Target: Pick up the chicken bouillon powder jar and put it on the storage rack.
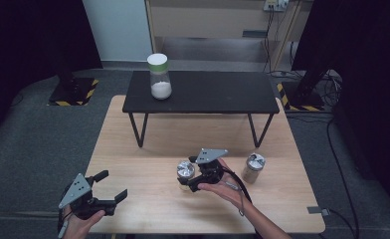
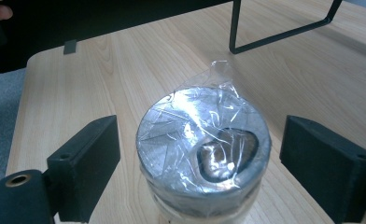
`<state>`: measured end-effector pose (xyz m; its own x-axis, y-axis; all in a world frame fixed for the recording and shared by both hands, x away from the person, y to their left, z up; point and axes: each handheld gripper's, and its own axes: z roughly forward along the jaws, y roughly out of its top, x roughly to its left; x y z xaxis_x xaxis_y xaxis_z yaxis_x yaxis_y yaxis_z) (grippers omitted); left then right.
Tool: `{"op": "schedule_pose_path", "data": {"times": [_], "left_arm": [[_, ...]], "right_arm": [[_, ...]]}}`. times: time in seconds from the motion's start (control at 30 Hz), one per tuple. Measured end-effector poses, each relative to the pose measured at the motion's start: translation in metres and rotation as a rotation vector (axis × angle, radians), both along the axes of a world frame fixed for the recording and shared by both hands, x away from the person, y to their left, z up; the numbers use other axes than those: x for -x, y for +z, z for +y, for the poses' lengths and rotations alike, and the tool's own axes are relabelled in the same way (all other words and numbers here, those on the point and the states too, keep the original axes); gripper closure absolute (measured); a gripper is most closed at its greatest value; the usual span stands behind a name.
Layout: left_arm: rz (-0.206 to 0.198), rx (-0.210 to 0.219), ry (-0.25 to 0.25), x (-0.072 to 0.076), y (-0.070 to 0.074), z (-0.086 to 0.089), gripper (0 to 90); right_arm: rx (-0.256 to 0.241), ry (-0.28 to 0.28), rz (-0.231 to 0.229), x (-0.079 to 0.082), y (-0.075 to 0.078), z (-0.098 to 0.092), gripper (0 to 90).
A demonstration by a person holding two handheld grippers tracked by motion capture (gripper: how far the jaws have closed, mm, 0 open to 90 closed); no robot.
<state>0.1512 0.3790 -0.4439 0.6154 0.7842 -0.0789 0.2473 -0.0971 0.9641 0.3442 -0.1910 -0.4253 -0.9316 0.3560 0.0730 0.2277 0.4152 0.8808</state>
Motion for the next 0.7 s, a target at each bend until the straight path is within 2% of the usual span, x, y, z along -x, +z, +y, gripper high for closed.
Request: {"op": "schedule_pose_path", "data": {"times": [0.2,0.4,0.43,0.7], "left_arm": [[0.001,0.0,0.0,0.0,0.0,0.0,0.7],[0.001,0.001,0.0,0.0,0.0,0.0,0.7],[0.002,0.001,0.0,0.0,0.0,0.0,0.7],[0.004,0.001,0.0,0.0,0.0,0.0,0.7]], "right_arm": [[-0.015,0.0,-0.015,0.001,-0.007,0.003,19.4],[-0.022,-0.01,-0.057,0.008,-0.012,0.004,33.1],[-0.036,-0.015,-0.061,0.009,-0.014,0.003,34.6],[-0.045,-0.007,-0.066,0.007,-0.016,0.001,35.3]]}}
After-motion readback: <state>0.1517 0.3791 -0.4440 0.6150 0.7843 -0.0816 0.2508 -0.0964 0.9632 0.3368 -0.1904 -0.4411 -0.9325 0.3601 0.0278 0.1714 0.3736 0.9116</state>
